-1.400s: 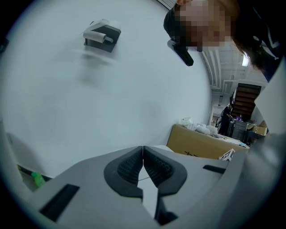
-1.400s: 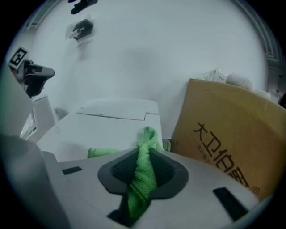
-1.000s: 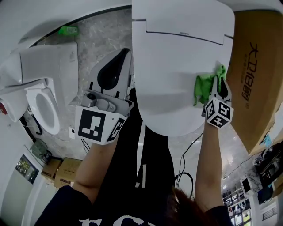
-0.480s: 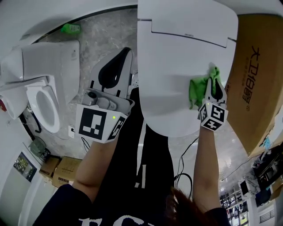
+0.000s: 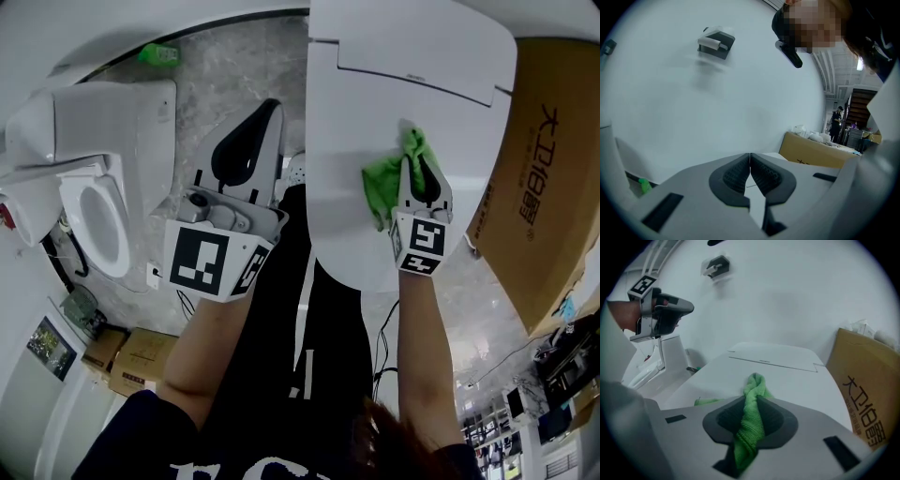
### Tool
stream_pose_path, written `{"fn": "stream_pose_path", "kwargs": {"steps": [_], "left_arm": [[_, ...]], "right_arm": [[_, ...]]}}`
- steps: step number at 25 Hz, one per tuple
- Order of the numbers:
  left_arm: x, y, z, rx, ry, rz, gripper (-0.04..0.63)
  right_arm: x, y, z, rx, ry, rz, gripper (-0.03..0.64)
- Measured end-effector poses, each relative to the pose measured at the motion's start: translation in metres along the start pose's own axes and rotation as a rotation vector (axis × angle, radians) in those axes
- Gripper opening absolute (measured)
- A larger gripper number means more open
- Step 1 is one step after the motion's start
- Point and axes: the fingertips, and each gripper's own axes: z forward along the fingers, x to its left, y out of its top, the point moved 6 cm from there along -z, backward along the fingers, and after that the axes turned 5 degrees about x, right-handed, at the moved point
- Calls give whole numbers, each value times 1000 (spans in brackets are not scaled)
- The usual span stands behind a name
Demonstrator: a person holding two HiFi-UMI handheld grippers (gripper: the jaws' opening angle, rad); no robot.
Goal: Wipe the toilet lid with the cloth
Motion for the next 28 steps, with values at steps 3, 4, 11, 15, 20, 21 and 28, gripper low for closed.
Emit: {"fn": "stream_pose_path", "kwargs": {"steps": [3, 4, 11, 15, 20, 21, 28], "left_arm": [[4, 0, -4, -3, 7, -2, 21], [5, 0, -4, -3, 9, -2, 21], [8, -2, -7, -1, 21, -5, 21], [9, -2, -8, -2, 24, -4, 21], [10, -2, -10, -1, 30, -3, 21], [10, -2, -10, 0, 31, -3, 21], [9, -4, -12, -2, 42, -1, 21]], "right_arm": [[23, 9, 7, -3, 45, -30, 83], [30, 11, 8, -3, 58, -38, 83], [71, 27, 19, -9, 157, -119, 83], [94, 33, 24, -6, 210, -168, 83], [119, 36, 27, -4, 277, -237, 83], [123, 37, 28, -4, 290, -251, 83], [147, 38, 30, -4, 373, -366, 83]]}}
